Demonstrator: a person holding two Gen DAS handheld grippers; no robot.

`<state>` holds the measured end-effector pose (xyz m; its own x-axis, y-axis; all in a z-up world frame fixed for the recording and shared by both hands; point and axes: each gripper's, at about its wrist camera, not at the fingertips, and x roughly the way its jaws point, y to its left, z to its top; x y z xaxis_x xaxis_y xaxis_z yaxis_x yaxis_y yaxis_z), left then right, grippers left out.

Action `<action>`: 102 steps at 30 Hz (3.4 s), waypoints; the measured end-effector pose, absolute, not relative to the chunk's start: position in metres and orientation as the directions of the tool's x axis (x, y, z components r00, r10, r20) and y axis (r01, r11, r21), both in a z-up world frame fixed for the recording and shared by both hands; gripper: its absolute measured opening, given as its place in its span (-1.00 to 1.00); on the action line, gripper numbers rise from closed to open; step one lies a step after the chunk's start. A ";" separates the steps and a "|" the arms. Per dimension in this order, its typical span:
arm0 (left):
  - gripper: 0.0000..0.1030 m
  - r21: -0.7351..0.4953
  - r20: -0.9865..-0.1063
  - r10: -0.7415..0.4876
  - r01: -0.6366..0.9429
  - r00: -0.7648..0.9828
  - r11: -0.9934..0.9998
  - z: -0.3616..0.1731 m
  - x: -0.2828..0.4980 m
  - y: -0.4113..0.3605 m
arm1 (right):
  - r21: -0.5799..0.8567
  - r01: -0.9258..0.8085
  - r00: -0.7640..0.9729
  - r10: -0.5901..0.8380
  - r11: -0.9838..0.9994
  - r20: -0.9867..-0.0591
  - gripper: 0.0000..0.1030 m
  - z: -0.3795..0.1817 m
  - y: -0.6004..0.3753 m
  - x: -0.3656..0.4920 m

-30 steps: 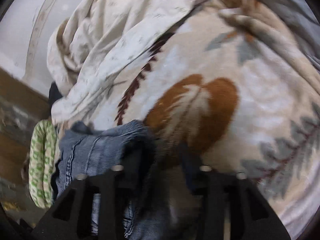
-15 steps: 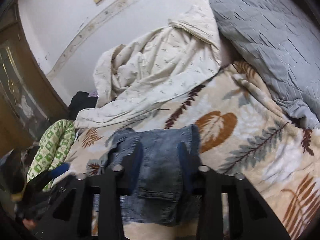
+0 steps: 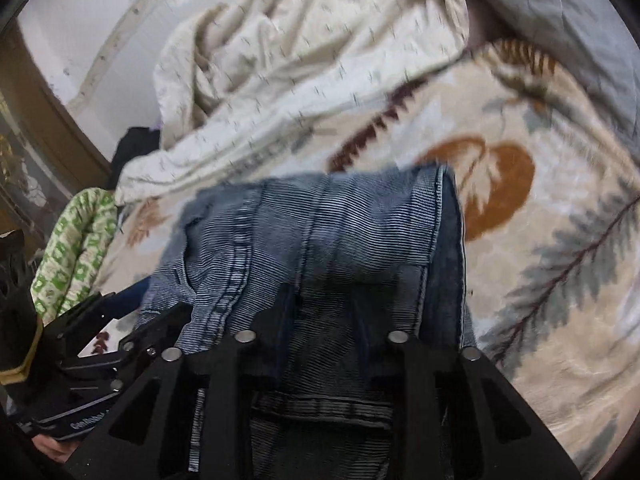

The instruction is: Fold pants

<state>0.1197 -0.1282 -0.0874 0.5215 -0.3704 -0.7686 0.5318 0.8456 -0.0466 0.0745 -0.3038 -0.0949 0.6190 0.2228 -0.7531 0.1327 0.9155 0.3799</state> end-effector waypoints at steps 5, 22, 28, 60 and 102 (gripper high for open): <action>0.60 -0.120 -0.800 -0.379 0.495 0.465 0.861 -0.107 0.134 -0.124 | 0.408 0.138 0.603 0.250 0.903 -0.758 -0.40 -0.105 -0.309 0.078; 0.85 -0.012 -0.694 -0.287 0.388 0.660 0.921 -0.036 0.102 -0.094 | 0.364 0.070 0.717 0.207 0.929 -0.665 -0.15 -0.039 -0.289 0.047; 0.86 0.057 -0.633 -0.222 0.330 0.741 0.942 -0.010 0.092 -0.066 | 0.323 0.017 0.769 0.194 0.946 -0.609 -0.11 0.001 -0.269 0.030; 1.00 0.118 -0.489 -0.027 0.096 0.872 0.988 0.046 0.045 0.015 | 0.268 0.105 0.885 0.033 0.958 -0.464 0.28 0.040 -0.253 -0.044; 1.00 -0.019 -0.688 -0.249 0.326 0.682 0.945 -0.014 0.078 -0.009 | 0.409 0.266 0.791 0.045 0.873 -0.610 0.36 0.003 -0.326 -0.020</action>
